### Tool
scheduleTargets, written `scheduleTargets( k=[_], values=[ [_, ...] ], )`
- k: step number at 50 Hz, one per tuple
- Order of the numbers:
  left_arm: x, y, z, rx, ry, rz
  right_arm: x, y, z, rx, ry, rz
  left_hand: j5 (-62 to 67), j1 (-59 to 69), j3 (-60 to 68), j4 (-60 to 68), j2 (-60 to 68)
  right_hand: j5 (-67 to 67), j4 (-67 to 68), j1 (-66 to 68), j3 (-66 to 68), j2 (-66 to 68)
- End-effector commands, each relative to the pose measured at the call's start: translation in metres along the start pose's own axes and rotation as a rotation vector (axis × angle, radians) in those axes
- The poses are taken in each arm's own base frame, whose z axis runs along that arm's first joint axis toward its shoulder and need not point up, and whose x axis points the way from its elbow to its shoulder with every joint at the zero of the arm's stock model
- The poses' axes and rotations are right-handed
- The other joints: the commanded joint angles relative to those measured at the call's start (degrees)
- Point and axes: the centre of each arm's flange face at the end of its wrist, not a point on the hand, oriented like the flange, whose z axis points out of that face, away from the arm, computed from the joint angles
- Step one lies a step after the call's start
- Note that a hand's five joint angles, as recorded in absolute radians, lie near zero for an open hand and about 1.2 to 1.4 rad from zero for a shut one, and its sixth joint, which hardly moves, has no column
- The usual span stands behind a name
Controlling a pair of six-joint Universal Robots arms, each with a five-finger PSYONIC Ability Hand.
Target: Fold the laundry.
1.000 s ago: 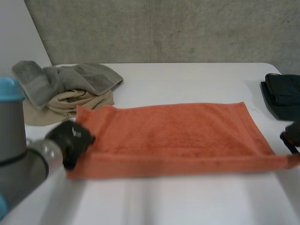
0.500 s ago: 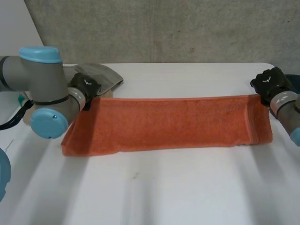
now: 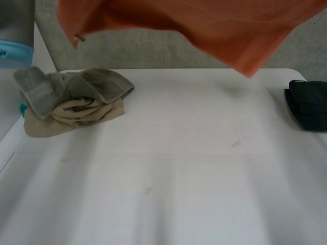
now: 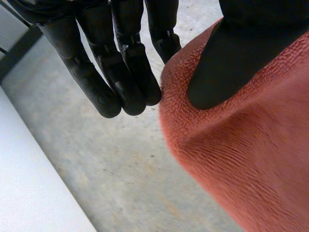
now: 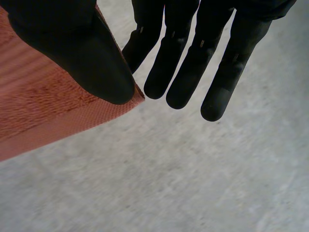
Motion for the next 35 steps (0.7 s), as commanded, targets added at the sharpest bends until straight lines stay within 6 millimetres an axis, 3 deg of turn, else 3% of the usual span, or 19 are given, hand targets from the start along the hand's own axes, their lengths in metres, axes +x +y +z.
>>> scheduleTargets(
  k=[1,7,11,12,18,23,26,31,35],
  values=[
    [0.036,0.053,-0.045,-0.280,0.193,-0.027,-0.019,0.034,-0.036,-0.203,-0.183,0.028,13.0,13.7,11.9,11.6,11.5,11.1,11.4,14.8,11.8,12.4],
    [0.066,0.100,-0.097,-0.469,0.316,-0.004,-0.038,0.073,-0.075,-0.333,-0.334,0.035,13.0,13.7,11.9,11.6,11.5,11.1,11.4,14.8,11.8,12.4],
    [0.085,0.132,-0.136,-0.579,0.390,0.026,-0.049,0.103,-0.103,-0.428,-0.432,0.022,13.0,13.7,11.9,11.6,11.5,11.1,11.4,14.8,11.8,12.4],
    [0.092,0.144,-0.154,-0.624,0.425,0.043,-0.053,0.114,-0.114,-0.466,-0.467,0.008,13.0,13.7,11.9,11.6,11.5,11.1,11.4,14.8,11.8,12.4],
    [0.111,0.175,-0.216,-0.768,0.567,0.114,-0.056,0.144,-0.152,-0.614,-0.588,-0.089,13.0,13.7,11.9,11.6,11.5,11.1,11.4,14.8,11.8,12.4],
    [0.111,0.177,-0.248,-0.845,0.655,0.163,-0.046,0.150,-0.173,-0.710,-0.674,-0.168,13.0,13.7,11.9,11.6,11.5,11.1,11.4,14.8,11.8,12.4],
    [0.105,0.170,-0.266,-0.909,0.710,0.178,-0.033,0.140,-0.181,-0.763,-0.732,-0.219,13.0,13.7,11.9,11.6,11.5,11.1,11.4,14.8,11.8,12.4],
    [0.090,0.144,-0.299,-1.060,0.849,0.201,0.000,0.120,-0.201,-0.943,-0.889,-0.294,13.0,13.7,11.9,11.6,11.5,11.1,11.4,14.8,11.8,12.4],
    [0.079,0.123,-0.318,-1.180,0.946,0.203,0.016,0.107,-0.215,-1.033,-1.024,-0.321,13.0,13.7,11.9,11.6,11.5,11.1,11.4,14.8,11.8,12.4]
  ],
)
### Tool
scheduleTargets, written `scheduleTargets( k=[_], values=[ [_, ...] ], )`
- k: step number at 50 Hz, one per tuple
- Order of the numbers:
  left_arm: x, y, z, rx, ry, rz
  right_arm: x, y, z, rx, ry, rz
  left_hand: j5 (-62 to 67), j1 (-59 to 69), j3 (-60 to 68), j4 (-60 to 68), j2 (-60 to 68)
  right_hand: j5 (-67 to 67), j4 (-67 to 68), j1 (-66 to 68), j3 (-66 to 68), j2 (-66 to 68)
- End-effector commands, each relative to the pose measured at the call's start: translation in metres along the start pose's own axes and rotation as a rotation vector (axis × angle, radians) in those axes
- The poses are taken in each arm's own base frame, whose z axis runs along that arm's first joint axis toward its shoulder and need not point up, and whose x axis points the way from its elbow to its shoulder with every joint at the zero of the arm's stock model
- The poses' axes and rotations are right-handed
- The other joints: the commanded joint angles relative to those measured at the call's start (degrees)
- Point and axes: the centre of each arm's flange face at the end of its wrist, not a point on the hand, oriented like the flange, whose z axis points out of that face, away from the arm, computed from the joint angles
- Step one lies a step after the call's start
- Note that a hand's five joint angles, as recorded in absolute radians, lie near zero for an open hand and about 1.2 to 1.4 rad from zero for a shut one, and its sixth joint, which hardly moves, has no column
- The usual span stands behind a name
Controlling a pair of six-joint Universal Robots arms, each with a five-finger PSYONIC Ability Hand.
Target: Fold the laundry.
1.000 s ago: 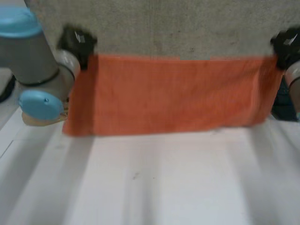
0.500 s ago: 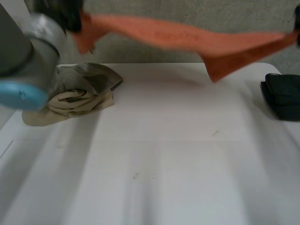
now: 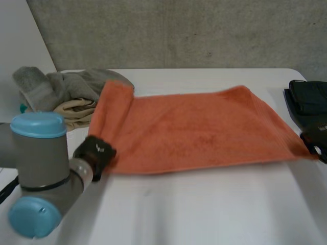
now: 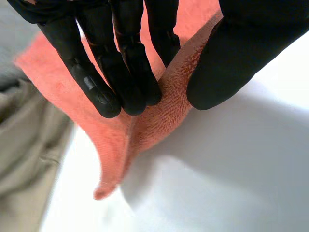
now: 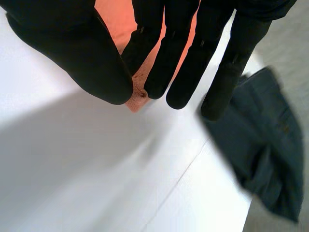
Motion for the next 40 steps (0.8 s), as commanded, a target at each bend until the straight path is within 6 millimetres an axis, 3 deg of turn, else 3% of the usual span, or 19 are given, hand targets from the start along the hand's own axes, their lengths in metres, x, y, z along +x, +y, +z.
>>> scheduleTargets(
  k=[1,7,13,17,21,26,31,38,40],
  values=[
    [0.016,0.013,-0.050,-0.191,0.178,0.018,0.001,0.013,-0.043,-0.160,-0.206,-0.084,12.7,13.7,11.8,11.5,11.3,11.1,11.4,14.8,11.8,12.4],
    [0.021,0.006,-0.071,-0.205,0.223,0.005,-0.003,0.015,-0.047,-0.162,-0.235,-0.133,12.7,13.7,11.8,11.5,11.3,11.1,11.4,14.8,11.8,12.4],
    [0.017,0.000,-0.078,-0.193,0.202,0.015,0.001,0.014,-0.046,-0.151,-0.209,-0.136,12.7,13.7,11.8,11.5,11.3,11.1,11.4,14.8,11.8,12.4],
    [0.002,-0.017,-0.071,-0.134,0.145,0.014,0.004,0.004,-0.036,-0.098,-0.136,-0.150,12.7,13.7,11.8,11.5,11.3,11.1,11.4,14.8,11.8,12.4],
    [-0.025,-0.038,-0.047,-0.034,0.037,-0.017,0.010,-0.009,-0.016,-0.007,-0.035,-0.135,12.7,13.7,11.8,11.5,11.3,11.1,11.4,14.8,11.8,12.4],
    [-0.054,-0.058,0.007,0.093,-0.076,-0.032,0.014,-0.027,0.019,0.105,0.066,-0.089,12.7,13.7,11.8,11.5,11.3,11.1,11.4,14.8,11.8,12.4],
    [-0.069,-0.073,0.049,0.163,-0.144,-0.007,0.016,-0.042,0.056,0.199,0.156,-0.079,12.7,13.7,11.8,11.5,11.3,11.1,11.4,14.8,11.8,12.4],
    [-0.087,-0.086,0.105,0.214,-0.242,0.009,0.034,-0.062,0.110,0.315,0.374,-0.088,12.7,13.7,11.8,11.5,11.3,11.1,11.4,14.8,11.8,12.4],
    [-0.089,-0.088,0.114,0.226,-0.252,0.011,0.034,-0.066,0.119,0.335,0.397,-0.095,12.7,13.7,11.8,11.5,11.3,11.1,11.4,14.8,11.8,12.4]
  ],
)
